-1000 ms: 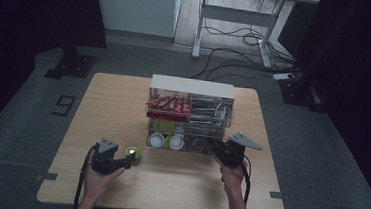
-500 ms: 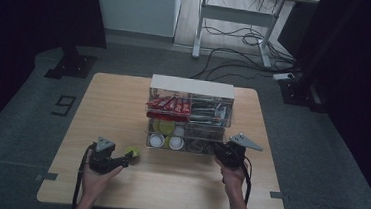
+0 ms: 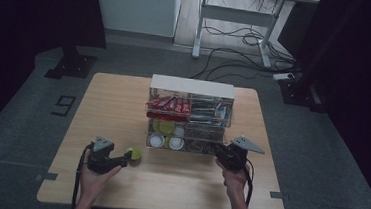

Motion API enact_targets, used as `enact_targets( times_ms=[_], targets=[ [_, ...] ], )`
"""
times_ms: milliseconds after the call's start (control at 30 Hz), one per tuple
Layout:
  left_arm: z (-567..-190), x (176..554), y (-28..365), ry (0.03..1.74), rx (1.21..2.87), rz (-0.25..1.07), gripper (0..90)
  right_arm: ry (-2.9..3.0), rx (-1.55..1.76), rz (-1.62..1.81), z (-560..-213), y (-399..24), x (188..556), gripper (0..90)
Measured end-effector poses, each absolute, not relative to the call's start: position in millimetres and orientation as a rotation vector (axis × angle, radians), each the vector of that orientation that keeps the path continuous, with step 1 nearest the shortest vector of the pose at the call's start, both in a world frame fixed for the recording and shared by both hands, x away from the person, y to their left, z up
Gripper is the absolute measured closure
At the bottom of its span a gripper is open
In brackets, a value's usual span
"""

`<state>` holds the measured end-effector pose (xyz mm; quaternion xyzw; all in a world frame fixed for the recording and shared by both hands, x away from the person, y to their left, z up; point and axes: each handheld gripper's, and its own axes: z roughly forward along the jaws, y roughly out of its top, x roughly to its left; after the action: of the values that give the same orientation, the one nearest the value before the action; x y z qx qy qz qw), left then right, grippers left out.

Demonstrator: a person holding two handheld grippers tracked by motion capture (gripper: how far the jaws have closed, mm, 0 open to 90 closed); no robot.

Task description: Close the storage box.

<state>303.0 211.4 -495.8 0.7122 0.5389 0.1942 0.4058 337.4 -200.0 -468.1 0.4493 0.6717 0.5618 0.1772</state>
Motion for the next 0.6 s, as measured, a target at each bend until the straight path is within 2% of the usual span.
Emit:
enact_targets(
  times_ms=[600],
  targets=[
    [-498,303,210,1.355,1.814,0.477,23.6,1.933,1.316,1.553,-482,-203,330,89.3]
  ],
)
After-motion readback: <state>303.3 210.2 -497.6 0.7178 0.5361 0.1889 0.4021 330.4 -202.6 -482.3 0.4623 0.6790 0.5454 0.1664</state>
